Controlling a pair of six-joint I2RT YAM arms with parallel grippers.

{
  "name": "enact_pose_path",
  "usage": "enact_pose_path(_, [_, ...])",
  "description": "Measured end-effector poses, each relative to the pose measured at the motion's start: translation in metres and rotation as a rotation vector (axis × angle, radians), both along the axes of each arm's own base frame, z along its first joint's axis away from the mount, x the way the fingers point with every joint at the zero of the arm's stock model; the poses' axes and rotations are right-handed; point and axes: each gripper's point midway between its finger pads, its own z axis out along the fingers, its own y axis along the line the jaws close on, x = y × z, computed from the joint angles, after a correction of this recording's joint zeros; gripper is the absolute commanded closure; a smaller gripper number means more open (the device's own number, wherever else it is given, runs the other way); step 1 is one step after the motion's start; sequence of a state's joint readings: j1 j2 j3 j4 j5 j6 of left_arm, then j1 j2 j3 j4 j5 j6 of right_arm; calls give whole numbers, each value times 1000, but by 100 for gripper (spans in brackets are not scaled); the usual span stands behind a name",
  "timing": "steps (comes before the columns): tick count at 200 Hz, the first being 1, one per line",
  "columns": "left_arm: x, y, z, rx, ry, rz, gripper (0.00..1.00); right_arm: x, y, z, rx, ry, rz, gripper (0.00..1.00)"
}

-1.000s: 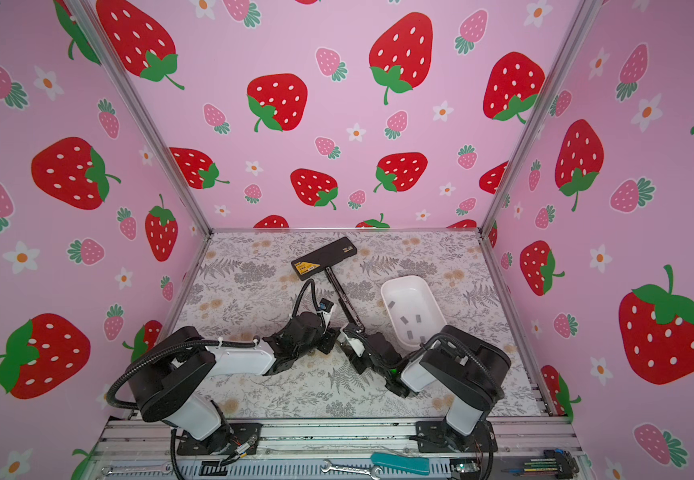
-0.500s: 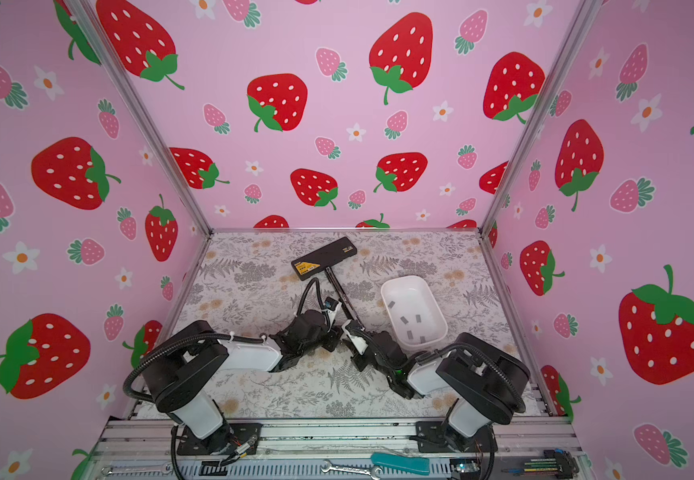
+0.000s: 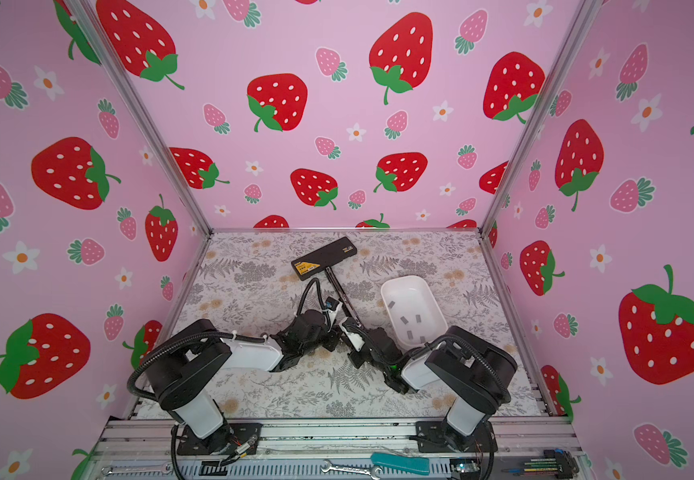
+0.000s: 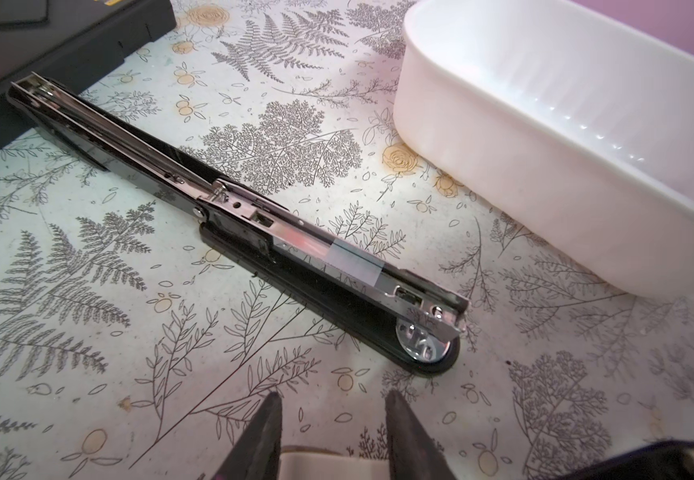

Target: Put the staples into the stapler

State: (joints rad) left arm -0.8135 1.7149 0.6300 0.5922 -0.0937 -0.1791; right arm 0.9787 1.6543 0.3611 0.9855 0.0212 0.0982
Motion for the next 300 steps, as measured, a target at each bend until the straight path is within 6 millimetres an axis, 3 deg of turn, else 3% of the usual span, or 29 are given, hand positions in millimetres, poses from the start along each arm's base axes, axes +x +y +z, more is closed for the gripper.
enact_pose_path(181, [3, 21, -1, 7, -83, 51, 58, 6, 19, -3, 67, 0, 25, 83])
enact_pose_path(276, [3, 18, -3, -4, -89, 39, 58, 4, 16, -9, 110, 22, 14, 84])
enact_pose_path(300, [2, 17, -3, -6, -87, 37, 58, 4, 15, -8, 104, 20, 10, 80])
